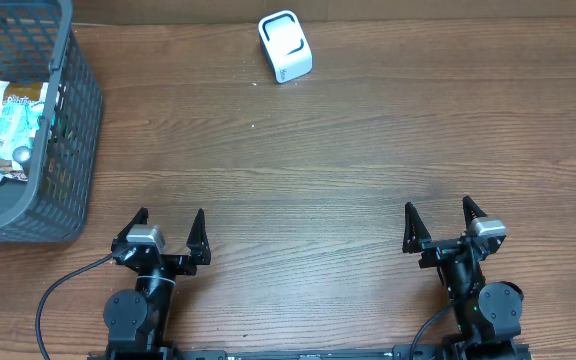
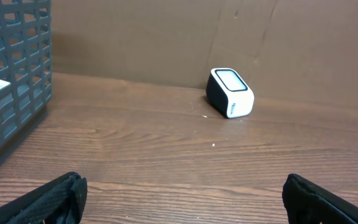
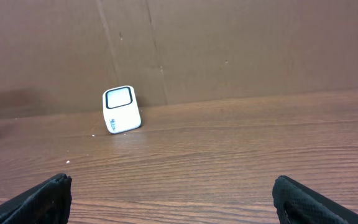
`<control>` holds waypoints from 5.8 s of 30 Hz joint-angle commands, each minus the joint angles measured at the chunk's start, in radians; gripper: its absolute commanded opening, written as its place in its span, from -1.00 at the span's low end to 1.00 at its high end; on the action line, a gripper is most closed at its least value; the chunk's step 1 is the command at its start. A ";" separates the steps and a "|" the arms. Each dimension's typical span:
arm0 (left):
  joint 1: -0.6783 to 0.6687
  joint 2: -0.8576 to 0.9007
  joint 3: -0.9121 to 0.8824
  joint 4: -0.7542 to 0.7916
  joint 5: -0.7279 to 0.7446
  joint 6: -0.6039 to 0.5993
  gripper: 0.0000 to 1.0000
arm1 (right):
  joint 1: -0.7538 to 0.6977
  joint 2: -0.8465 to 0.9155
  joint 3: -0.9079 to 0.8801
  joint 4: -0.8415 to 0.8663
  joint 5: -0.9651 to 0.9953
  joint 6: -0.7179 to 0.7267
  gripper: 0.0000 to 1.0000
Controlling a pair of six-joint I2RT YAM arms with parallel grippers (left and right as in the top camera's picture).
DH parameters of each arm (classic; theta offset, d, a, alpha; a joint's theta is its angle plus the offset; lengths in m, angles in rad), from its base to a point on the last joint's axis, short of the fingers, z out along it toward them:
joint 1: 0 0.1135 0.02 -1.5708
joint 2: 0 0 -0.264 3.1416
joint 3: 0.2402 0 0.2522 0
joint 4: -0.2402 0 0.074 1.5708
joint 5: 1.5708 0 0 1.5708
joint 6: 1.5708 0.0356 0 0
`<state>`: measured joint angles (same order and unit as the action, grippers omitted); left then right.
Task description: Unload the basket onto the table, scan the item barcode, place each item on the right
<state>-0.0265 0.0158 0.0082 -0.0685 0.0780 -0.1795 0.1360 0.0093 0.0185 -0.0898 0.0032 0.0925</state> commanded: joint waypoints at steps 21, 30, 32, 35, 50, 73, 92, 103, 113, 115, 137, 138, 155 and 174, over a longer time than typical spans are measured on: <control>-0.006 -0.011 -0.003 -0.003 0.000 0.019 0.99 | -0.007 -0.005 -0.011 0.005 -0.006 -0.008 1.00; -0.006 -0.011 -0.003 -0.004 0.000 0.019 0.99 | -0.007 -0.005 -0.011 0.005 -0.006 -0.008 1.00; -0.006 -0.011 -0.003 -0.004 0.000 0.019 1.00 | -0.007 -0.005 -0.011 0.005 -0.006 -0.008 1.00; -0.006 -0.011 -0.003 -0.004 0.000 0.019 0.99 | -0.007 -0.005 -0.011 0.005 -0.006 -0.008 1.00; -0.006 -0.011 -0.003 -0.004 0.000 0.019 1.00 | -0.007 -0.005 -0.011 0.005 -0.006 -0.008 1.00; -0.006 -0.011 -0.003 -0.007 -0.089 0.046 1.00 | -0.007 -0.005 -0.011 0.005 -0.006 -0.008 1.00; -0.006 0.000 0.280 -0.116 -0.045 0.135 0.99 | -0.007 -0.005 -0.011 0.005 -0.006 -0.008 1.00; -0.006 0.409 0.885 -0.602 -0.079 0.130 1.00 | -0.007 -0.005 -0.011 0.005 -0.006 -0.008 1.00; -0.006 0.990 1.536 -1.032 -0.077 0.142 0.99 | -0.007 -0.005 -0.011 0.005 -0.006 -0.008 1.00; -0.006 1.050 1.575 -1.032 -0.078 0.143 0.99 | -0.007 -0.005 -0.011 0.005 -0.006 -0.008 1.00; 0.381 1.183 1.601 -0.766 -0.224 0.315 0.99 | -0.007 -0.005 -0.011 0.005 -0.006 -0.008 1.00; 0.423 1.190 1.601 -0.755 -0.185 0.314 0.99 | -0.007 -0.005 -0.011 0.005 -0.006 -0.008 1.00; 0.820 1.514 1.601 -0.759 0.258 0.416 1.00 | -0.007 -0.005 -0.011 0.005 -0.006 -0.008 1.00; 0.824 1.756 1.597 -0.824 0.395 0.649 0.75 | -0.007 -0.005 -0.011 0.006 -0.006 -0.008 1.00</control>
<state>0.8047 1.7496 1.5925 -0.8913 0.4332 0.4171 0.1322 0.0093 0.0185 -0.0902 0.0032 0.0921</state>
